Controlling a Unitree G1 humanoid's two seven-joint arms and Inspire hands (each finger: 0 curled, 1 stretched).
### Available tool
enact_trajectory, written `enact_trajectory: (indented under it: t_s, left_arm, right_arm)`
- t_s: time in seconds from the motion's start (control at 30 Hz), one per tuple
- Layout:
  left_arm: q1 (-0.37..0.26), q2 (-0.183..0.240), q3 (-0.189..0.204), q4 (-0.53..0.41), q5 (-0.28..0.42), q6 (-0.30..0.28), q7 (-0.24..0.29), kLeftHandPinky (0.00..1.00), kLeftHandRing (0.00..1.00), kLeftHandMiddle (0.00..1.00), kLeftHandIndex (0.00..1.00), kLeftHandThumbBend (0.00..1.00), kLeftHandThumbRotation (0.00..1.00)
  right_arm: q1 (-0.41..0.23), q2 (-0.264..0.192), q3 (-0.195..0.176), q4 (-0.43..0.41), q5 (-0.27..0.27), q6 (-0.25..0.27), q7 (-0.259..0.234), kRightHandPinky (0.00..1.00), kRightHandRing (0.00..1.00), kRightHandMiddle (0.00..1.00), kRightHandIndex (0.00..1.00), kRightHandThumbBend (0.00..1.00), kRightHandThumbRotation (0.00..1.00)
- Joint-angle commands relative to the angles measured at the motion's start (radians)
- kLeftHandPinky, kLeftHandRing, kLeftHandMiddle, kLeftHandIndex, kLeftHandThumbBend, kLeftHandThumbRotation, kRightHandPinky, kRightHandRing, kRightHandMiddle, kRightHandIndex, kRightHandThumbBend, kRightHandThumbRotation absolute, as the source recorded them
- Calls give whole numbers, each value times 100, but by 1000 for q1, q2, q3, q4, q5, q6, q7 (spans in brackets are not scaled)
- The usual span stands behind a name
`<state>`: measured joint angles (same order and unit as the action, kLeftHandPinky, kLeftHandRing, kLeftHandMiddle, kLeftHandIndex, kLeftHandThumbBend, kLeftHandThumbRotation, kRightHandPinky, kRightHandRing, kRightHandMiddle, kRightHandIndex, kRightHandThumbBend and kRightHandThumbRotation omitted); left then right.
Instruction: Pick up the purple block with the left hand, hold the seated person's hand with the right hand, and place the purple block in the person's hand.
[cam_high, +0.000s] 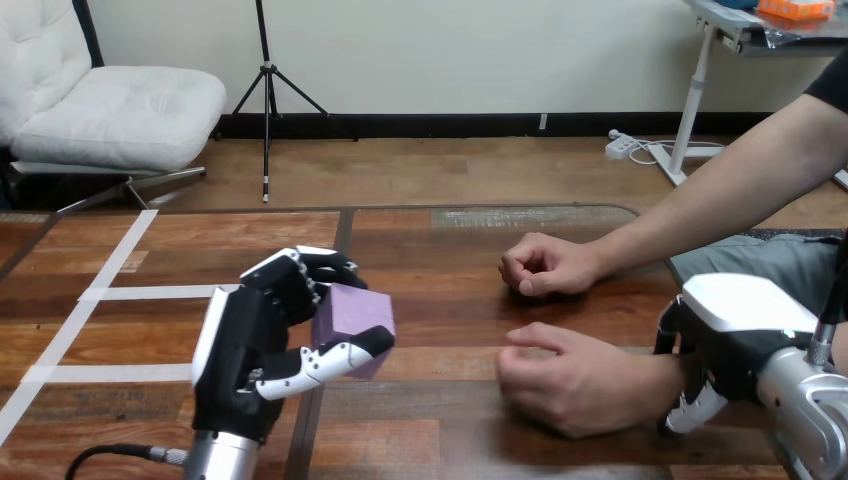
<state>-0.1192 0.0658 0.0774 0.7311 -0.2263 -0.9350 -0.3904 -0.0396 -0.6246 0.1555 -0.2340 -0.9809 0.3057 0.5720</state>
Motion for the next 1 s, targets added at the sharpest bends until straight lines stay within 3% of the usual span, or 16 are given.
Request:
enact_trajectory:
  t_s: [0.0, 0.37, 0.97]
  left_arm:
    - [-31, -15, -16, -56, 2, -11, -14, 38, 45, 50, 52, 85, 10]
    - [-23, -31, -32, -64, 8, -8, -24, 38, 44, 50, 53, 85, 10]
    - [-5, -63, -62, -90, 1, 6, -68, 38, 45, 51, 53, 86, 9]
  right_arm:
    - [-38, -15, -38, -95, 8, -1, -8, 38, 47, 54, 51, 78, 0]
    - [-37, -9, -45, -146, 20, -16, -19, 36, 44, 51, 50, 79, 0]
    - [-61, 2, -26, -226, -3, -20, 19, 32, 40, 48, 50, 81, 0]
